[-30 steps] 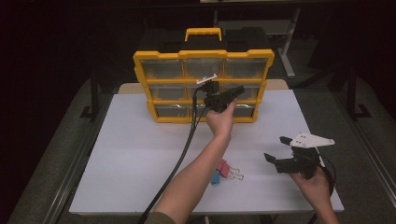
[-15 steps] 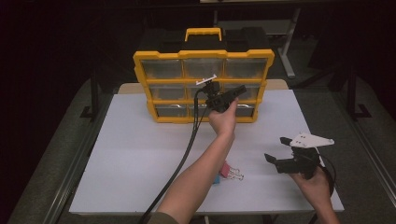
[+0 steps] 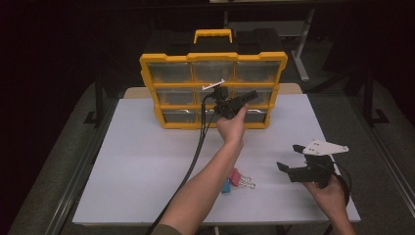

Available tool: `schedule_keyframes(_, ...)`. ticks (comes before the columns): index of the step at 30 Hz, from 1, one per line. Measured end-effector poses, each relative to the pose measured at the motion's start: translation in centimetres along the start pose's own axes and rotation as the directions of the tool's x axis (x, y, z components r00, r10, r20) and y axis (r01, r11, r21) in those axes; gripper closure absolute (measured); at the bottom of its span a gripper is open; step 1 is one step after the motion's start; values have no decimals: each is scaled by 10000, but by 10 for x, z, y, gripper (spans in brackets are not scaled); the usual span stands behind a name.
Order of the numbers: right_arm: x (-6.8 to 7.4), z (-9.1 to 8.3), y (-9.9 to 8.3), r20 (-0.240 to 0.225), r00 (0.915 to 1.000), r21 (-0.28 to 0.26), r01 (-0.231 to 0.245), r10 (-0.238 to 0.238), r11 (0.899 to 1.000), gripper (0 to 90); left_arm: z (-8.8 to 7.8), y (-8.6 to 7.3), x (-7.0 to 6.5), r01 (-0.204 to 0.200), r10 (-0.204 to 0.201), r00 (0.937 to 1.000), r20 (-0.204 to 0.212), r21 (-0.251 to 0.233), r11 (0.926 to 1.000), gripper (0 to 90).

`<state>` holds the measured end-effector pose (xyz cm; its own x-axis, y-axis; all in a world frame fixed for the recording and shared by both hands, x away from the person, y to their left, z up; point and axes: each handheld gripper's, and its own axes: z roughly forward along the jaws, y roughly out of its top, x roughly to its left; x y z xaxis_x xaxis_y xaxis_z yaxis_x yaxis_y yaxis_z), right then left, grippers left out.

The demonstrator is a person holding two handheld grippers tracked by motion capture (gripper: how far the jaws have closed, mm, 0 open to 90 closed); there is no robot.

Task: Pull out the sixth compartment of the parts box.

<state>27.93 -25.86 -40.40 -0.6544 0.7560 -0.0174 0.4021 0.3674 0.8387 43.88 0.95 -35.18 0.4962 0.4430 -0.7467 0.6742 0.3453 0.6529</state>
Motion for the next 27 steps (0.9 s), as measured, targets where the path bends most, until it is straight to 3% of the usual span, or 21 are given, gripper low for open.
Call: schedule_keyframes(27, 0, 3, -2, -41, 10000, 177, 34, -33, 9998, 142, -13, -9, -7, -141, 136, 9996, 245, 225, 9996, 782)
